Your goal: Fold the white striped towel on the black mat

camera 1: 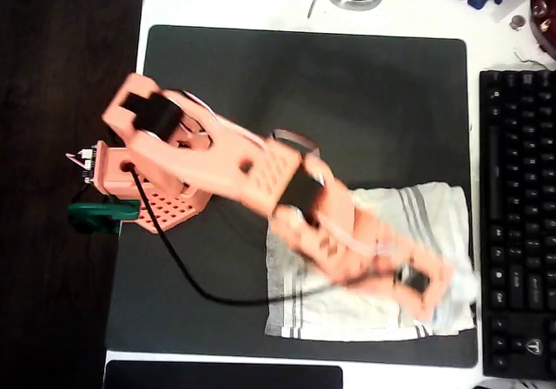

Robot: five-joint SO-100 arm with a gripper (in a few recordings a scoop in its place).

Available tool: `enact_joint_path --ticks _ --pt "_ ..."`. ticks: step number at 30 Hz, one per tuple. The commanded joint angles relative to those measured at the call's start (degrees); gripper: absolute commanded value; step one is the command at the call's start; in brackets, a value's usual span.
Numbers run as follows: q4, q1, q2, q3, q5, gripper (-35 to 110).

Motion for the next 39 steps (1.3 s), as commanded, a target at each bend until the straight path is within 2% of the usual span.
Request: enact_joint_path --ticks 1,5,10,17,22,26,31,36,39 --pt "-3.25 2.99 -5.89 -4.13 -1.05 2" --pt "-4.92 4.13 -9.49 -8.09 0.44 13" --pt "2.11 4.13 -7.38 -14.50 1.67 19" --pt "7.12 0.26 -1.93 -14.06 2.46 18" --pt "7.47 -3.16 8.35 -0.62 -2.20 19" --pt "3.69 -6.15 18.63 11.69 -5.80 20" --pt "11.07 -6.86 28.83 17.23 -3.34 20" --pt "13.54 -3.60 43.15 33.93 -5.10 21" --pt "15.21 0.26 60.47 48.52 -0.62 25"
